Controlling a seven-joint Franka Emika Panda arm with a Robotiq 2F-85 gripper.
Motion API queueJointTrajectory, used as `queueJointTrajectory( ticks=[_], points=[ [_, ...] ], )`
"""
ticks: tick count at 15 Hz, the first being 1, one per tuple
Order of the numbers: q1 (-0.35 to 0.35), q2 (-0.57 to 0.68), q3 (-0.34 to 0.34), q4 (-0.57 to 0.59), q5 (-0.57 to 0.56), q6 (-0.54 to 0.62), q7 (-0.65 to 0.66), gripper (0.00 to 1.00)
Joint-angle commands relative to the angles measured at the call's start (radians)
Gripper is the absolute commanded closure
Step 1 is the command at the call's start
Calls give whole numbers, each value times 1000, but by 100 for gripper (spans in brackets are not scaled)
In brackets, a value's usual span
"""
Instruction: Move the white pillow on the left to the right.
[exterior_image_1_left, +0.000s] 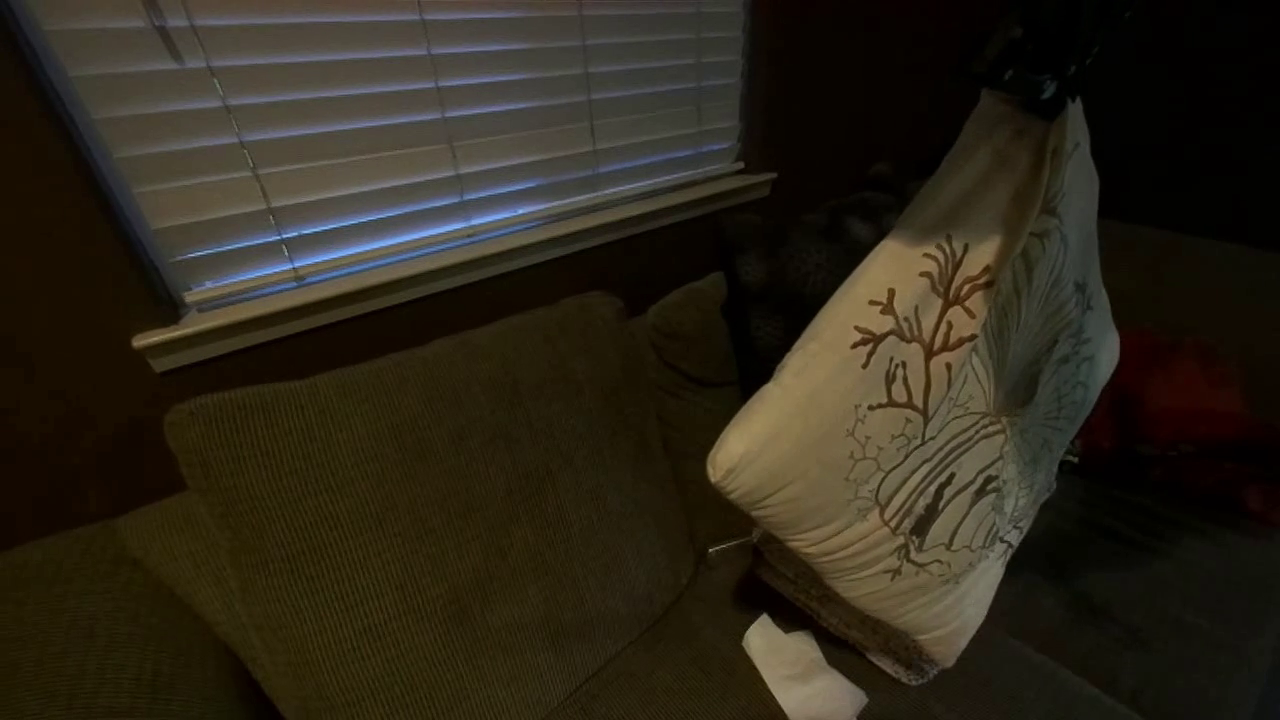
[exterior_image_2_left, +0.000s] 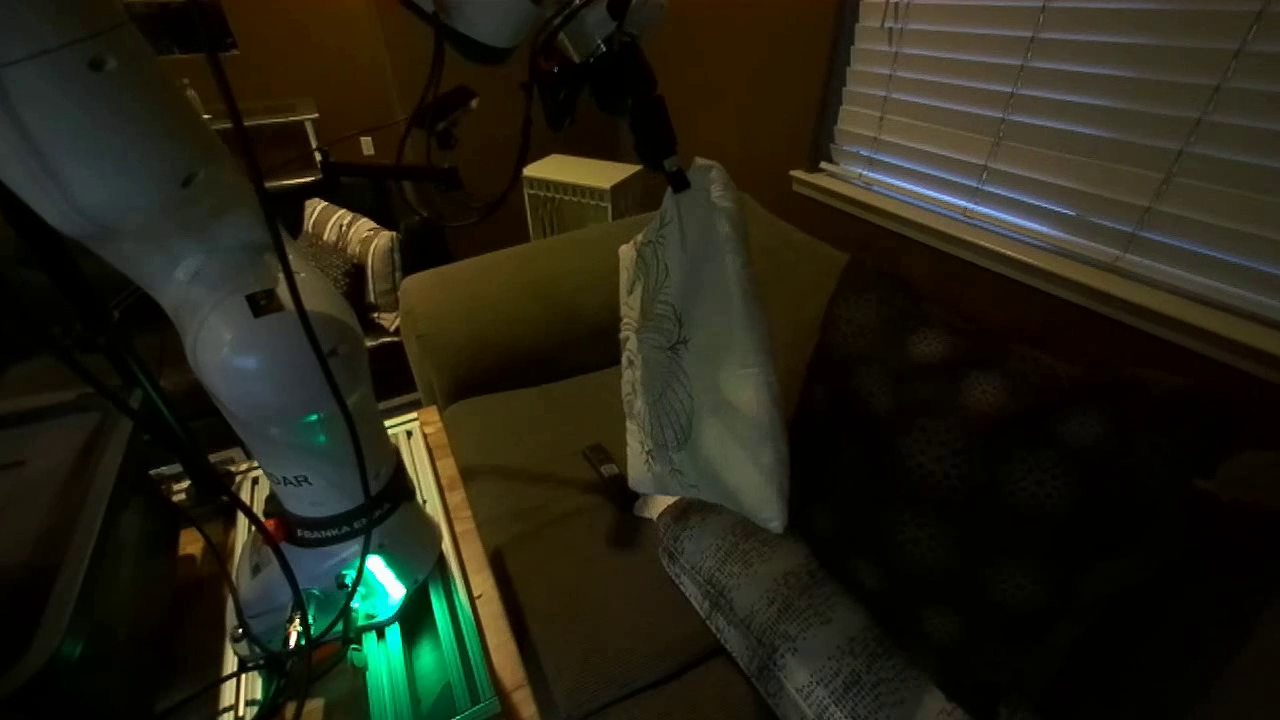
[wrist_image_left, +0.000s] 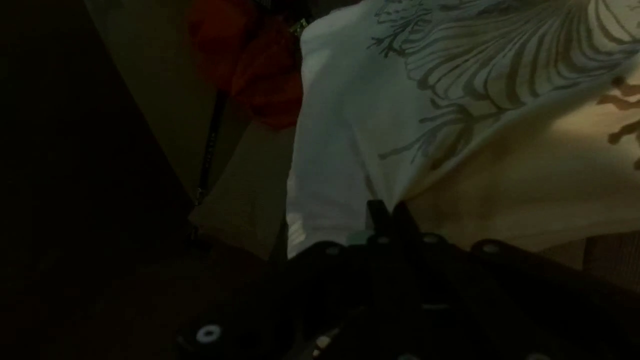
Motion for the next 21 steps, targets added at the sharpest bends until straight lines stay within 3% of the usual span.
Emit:
queueJointTrajectory(
  ticks=[1, 10, 21],
  points=[
    [-29, -62, -4, -42, -94, 32, 6, 99],
    [-96, -128, -82, -146, -216, 232, 17, 99],
    [-175, -82, -148, -169, -351, 444, 137, 99]
  ],
)
